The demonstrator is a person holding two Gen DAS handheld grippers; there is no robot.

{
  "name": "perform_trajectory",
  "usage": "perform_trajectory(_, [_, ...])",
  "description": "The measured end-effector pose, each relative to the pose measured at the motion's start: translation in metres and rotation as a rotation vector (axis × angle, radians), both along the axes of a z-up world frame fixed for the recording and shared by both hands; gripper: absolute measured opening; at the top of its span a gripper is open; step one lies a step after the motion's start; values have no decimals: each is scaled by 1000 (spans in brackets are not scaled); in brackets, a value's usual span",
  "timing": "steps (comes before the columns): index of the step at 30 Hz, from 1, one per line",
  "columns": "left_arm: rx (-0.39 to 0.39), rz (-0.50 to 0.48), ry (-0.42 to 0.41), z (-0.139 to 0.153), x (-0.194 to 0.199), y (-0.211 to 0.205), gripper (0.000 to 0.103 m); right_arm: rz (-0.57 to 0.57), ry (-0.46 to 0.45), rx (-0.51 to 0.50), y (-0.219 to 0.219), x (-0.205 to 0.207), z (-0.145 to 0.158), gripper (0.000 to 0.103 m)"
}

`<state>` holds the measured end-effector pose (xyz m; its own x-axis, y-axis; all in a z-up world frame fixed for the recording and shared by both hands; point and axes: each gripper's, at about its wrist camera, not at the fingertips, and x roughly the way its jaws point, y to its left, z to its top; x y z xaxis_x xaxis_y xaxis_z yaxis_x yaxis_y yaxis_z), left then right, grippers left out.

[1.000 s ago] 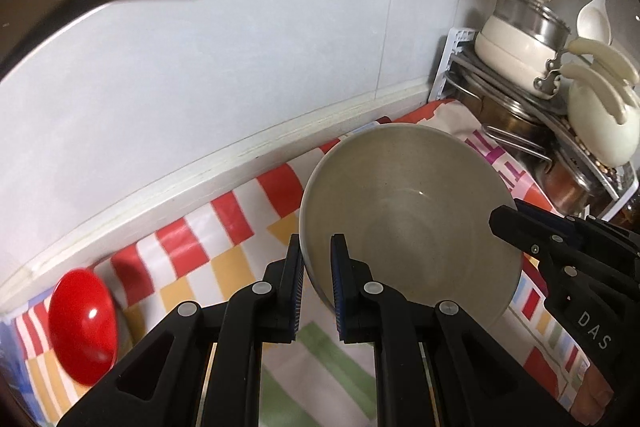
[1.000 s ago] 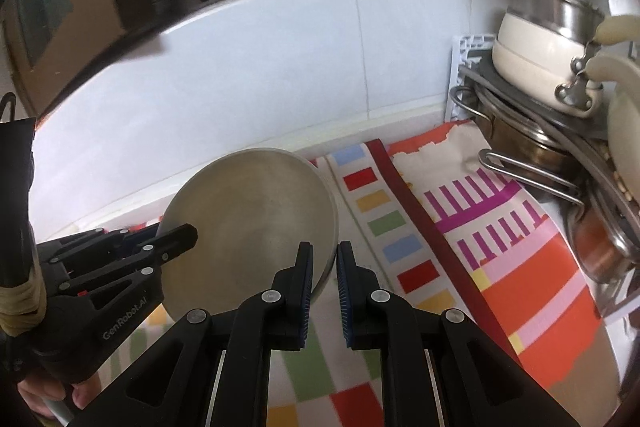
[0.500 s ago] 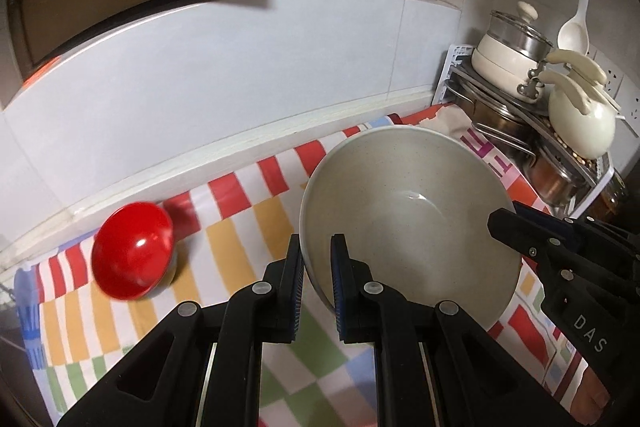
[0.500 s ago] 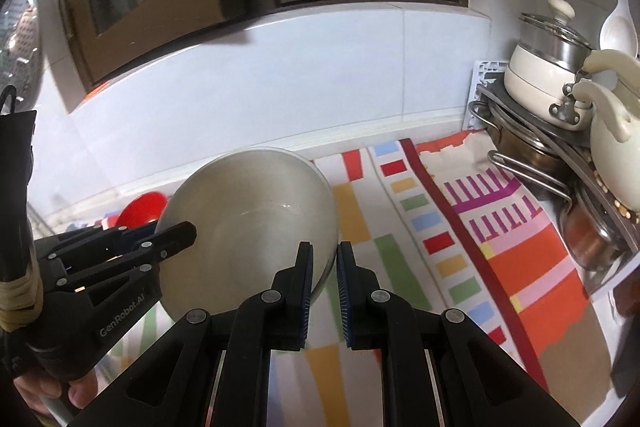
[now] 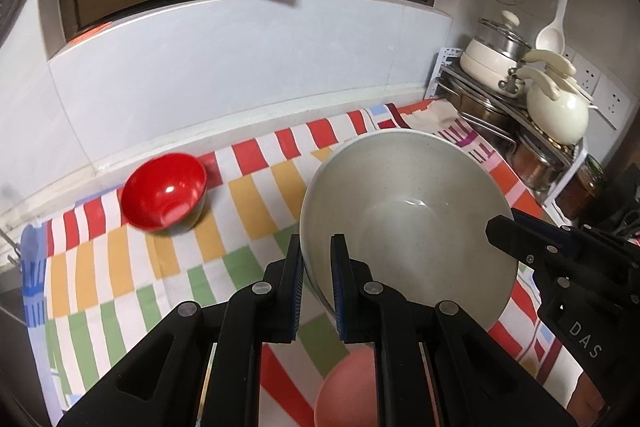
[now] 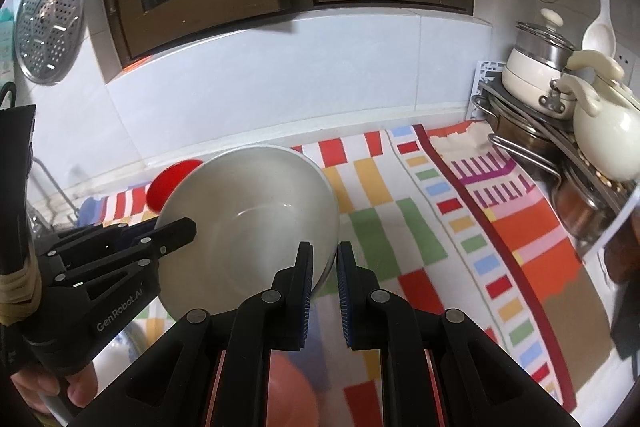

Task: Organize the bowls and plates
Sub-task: 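Lift the white bowl and carry it with both tools onto the plate stack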

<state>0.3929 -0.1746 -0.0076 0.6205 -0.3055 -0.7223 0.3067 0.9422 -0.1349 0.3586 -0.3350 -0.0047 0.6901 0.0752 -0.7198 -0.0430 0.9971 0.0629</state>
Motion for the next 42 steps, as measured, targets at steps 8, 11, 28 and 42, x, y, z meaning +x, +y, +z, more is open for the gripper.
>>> perform_trajectory(8, [-21, -18, 29, -7, -33, 17, 14, -19, 25, -1, 16, -33, -5, 14])
perform_trajectory(11, [-27, -23, 42, -11, -42, 21, 14, -30, 34, 4, 20, -44, -8, 14])
perform_trajectory(28, [4, -81, 138, -43, -73, 18, 14, -80, 131, 21, 22, -80, -39, 14])
perform_trajectory(42, [36, -108, 213, -71, -82, 7, 14, -97, 210, 26, 16, -90, -63, 14])
